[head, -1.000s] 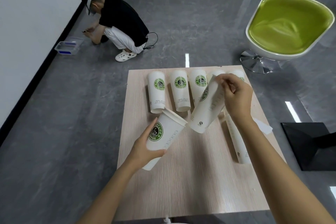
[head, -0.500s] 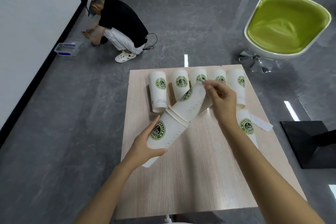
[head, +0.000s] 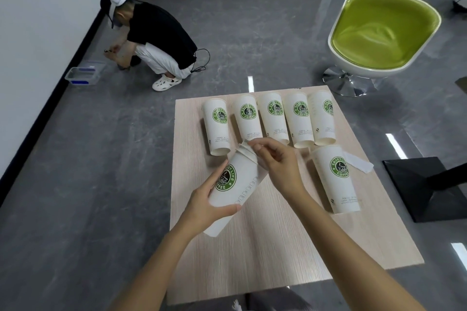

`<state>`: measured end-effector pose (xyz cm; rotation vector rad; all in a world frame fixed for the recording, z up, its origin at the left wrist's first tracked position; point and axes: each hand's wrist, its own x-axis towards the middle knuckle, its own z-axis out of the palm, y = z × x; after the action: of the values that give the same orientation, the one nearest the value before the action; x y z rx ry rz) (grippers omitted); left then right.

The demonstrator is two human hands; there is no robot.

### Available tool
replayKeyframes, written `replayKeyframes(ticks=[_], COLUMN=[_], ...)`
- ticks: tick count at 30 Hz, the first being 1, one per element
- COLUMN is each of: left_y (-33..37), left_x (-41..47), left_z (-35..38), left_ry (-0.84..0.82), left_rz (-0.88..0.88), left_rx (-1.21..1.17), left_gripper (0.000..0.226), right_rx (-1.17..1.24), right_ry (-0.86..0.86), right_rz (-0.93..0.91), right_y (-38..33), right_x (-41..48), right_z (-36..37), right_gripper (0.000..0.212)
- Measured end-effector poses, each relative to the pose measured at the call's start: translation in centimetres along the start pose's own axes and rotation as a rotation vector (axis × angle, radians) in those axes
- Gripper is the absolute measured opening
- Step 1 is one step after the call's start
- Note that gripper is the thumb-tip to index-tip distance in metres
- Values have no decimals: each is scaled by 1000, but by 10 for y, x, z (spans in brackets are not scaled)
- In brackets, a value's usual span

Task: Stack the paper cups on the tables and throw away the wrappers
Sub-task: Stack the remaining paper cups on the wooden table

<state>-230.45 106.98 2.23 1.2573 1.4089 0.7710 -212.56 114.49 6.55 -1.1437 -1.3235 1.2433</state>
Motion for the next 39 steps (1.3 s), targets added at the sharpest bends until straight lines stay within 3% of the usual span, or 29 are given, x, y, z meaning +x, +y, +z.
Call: replayKeyframes(ticks=[14, 24, 32, 39], left_y=[-8, -6, 4, 10], left_x=[-5, -3, 6, 19], left_z=[8, 24, 46, 64], left_ry=[-55, -55, 19, 66], left_rz=[2, -28, -58, -86], left_rx=[-13, -15, -40, -50], left_gripper=[98, 98, 96, 96], right_rx=[4, -213, -408, -641], right_ry=[11, 94, 168, 107], right_rz=[-25, -63, 58, 43], right_y=[6, 17, 42, 58], right_x=[-27, -11, 16, 38], right_z=[-7, -61, -133, -174], right_gripper=[21, 19, 16, 13])
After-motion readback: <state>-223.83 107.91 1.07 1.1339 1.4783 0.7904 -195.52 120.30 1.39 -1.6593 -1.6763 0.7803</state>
